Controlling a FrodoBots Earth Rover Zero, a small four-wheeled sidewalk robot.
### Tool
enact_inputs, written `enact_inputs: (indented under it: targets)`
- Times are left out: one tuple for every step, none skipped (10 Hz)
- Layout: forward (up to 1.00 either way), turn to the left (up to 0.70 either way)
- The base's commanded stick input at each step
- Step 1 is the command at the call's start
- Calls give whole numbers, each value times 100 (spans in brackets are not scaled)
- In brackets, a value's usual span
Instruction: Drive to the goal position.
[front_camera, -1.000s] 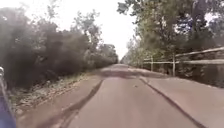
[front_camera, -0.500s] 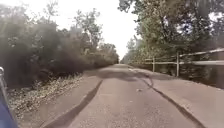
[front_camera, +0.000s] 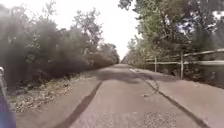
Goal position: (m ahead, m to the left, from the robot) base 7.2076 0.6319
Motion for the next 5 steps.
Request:
enact_inputs:
  targets:
    - [70, 0]
    - [70, 0]
    - [70, 0]
    - [70, 0]
    - [70, 0]
